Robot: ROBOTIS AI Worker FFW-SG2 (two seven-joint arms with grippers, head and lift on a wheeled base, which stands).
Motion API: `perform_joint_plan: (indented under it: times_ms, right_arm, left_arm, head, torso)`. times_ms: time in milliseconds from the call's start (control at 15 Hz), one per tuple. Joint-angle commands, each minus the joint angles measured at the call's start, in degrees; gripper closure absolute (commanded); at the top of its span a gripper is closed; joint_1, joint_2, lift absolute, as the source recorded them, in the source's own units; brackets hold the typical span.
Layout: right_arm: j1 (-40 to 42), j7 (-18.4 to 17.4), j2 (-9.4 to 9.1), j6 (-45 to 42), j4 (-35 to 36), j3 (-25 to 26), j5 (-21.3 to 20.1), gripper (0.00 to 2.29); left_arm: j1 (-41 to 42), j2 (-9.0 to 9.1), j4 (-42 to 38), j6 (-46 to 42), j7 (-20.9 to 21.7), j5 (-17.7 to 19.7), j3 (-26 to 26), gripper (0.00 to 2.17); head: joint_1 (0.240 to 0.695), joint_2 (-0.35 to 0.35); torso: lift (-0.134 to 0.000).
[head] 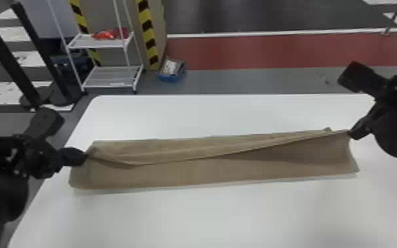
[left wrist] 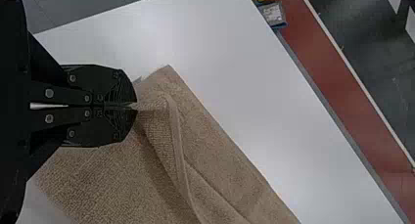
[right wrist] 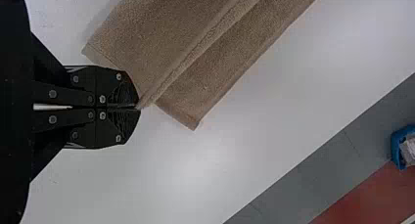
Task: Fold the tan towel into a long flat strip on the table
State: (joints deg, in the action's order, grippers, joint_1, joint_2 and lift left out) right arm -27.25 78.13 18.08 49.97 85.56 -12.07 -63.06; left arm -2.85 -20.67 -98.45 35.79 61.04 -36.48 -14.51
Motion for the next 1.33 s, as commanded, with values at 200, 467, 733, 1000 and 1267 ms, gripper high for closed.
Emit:
perform_joint_plan:
  times_ms: [200, 467, 733, 1000, 1267]
  right_arm:
    - [-2.5, 0.2, -1.64, -1.8, -4.6, 0.1, -1.5, 1.41]
    - [-2.2, 0.2, -0.85, -2.7, -5.6, 0.6, -2.0, 1.41]
    - [-2.1, 0.2, -0.76, -3.1, -6.0, 1.3, -1.3, 1.41]
    - [-2.3, 0.2, -0.85, -4.1, -6.4, 1.4, -0.8, 1.41]
    - [-2.6, 0.2, -1.12, -5.0, -8.0, 1.8, -0.8, 1.41]
  left_arm:
    - [-1.4, 0.19, -0.3, 3.4, -0.5, -0.9, 0.0, 1.88]
    - [-3.0, -0.25, -0.6, 6.4, -1.1, 0.2, -1.4, 1.88]
    - [-3.5, -0.16, -1.7, 9.3, -2.1, 0.2, -1.1, 1.87]
    - [-3.5, 0.10, -3.2, 11.6, -2.7, 0.3, -0.4, 1.87]
    - [-3.6, 0.89, -3.2, 11.6, -4.5, 0.5, 0.8, 1.70]
  head:
    - [0.695, 0.101]
    - [0.695, 0.107]
    - [0.695, 0.109]
    - [0.695, 0.110]
    - [0.695, 0.106]
  torso:
    - [-0.123]
    - [-0.123]
    - [-0.123]
    - [-0.123]
    - [-0.123]
